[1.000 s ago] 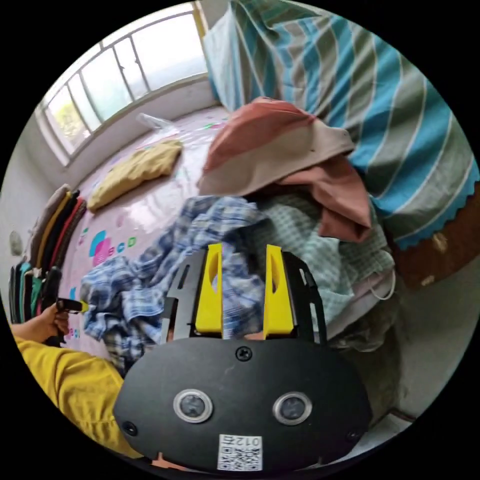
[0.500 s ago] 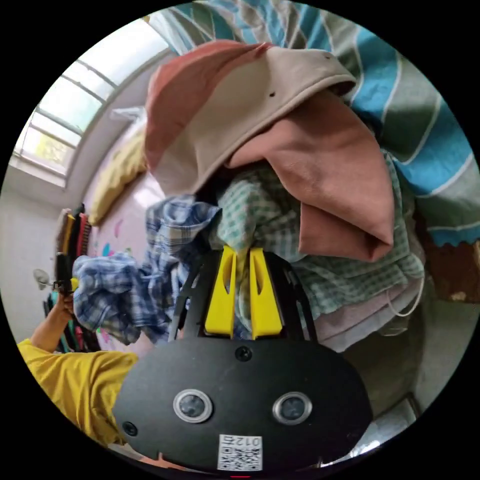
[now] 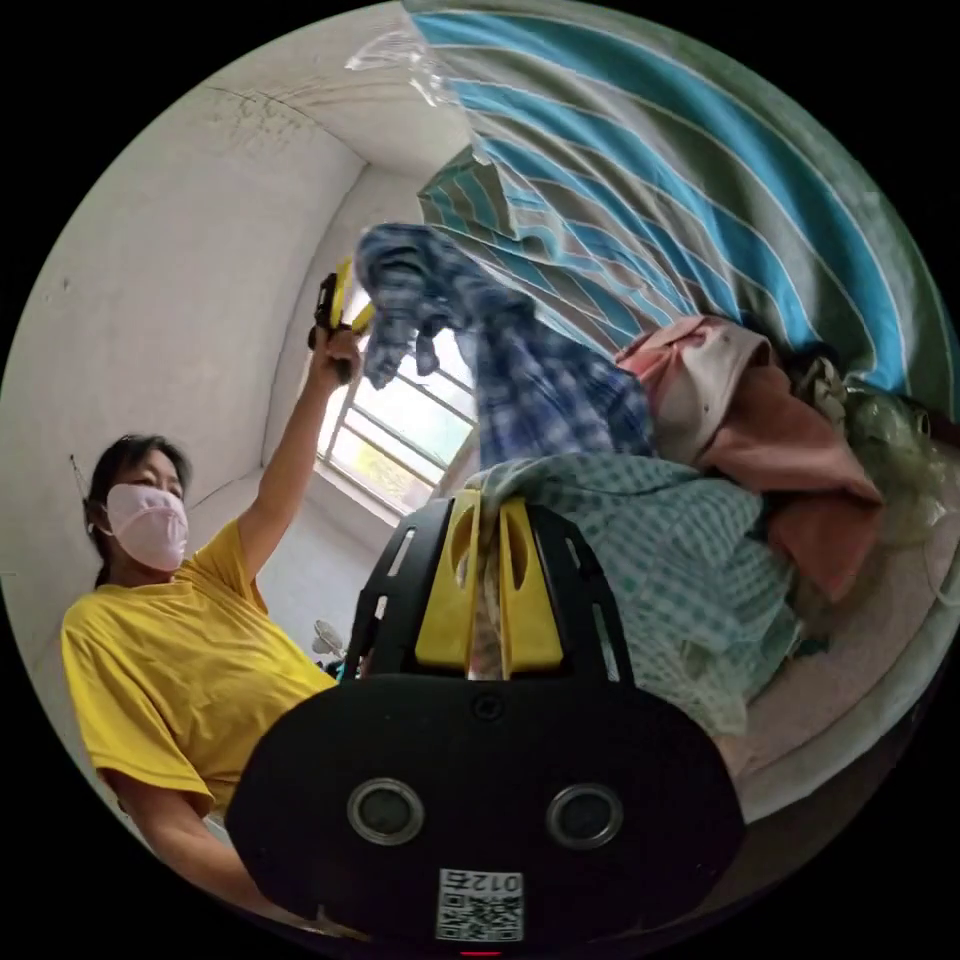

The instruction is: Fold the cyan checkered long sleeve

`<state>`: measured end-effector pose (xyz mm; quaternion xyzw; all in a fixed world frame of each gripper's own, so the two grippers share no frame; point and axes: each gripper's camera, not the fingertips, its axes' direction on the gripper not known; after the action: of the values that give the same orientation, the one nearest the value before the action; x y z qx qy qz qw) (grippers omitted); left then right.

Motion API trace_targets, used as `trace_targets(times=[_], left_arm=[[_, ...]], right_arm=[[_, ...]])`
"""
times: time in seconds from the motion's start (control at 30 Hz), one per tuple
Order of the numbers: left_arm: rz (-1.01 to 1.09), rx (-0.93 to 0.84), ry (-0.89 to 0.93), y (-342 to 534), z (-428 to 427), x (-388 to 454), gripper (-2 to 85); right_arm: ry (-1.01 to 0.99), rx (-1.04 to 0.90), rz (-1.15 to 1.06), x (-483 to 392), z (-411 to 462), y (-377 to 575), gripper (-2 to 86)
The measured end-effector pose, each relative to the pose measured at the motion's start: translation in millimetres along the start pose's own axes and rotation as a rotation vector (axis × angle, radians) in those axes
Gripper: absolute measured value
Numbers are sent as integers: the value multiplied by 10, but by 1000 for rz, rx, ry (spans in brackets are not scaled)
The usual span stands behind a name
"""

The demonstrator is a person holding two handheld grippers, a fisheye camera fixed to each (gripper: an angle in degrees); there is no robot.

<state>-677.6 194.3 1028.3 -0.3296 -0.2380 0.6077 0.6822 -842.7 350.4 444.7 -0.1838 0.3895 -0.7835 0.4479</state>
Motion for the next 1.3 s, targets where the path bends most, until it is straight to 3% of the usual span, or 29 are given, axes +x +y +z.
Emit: trace_targets(times=[0.1,0.17,0.4,0.53,0.77,1.0,1.1,1.27,1.3], left_arm=[[-7,24,-99,315,-40,53,126],[-64,25,-33,723,-171,-189,120],[-198,170,103,2528,-1013,-779,100],[-251,289,114,4068,-1608,-810,96],[-461,474,-88,6674,-2623,-431,92],[-629,636,-238,8241,-3447,72,90],[-660,708,-315,8596,-3829,293,88],[-793,761,-395,9028,-4209,341,82],[-803,760,-400,9049,-4214,332,82]], right_arm=[[-139,130,-85,-322,-285,-85,13],[-232,237,-175,-628,-503,-225,14],[-343,98,-378,-1751,-193,-709,13],[-453,-34,-398,-2220,573,-669,12],[-699,-241,-314,-2807,2241,43,12],[-998,-248,-156,-3374,3356,823,11],[-894,-265,-80,-3542,3828,1052,12],[-195,-479,-235,-3327,5268,1343,40],[-132,-522,-252,-3237,5472,1405,45]])
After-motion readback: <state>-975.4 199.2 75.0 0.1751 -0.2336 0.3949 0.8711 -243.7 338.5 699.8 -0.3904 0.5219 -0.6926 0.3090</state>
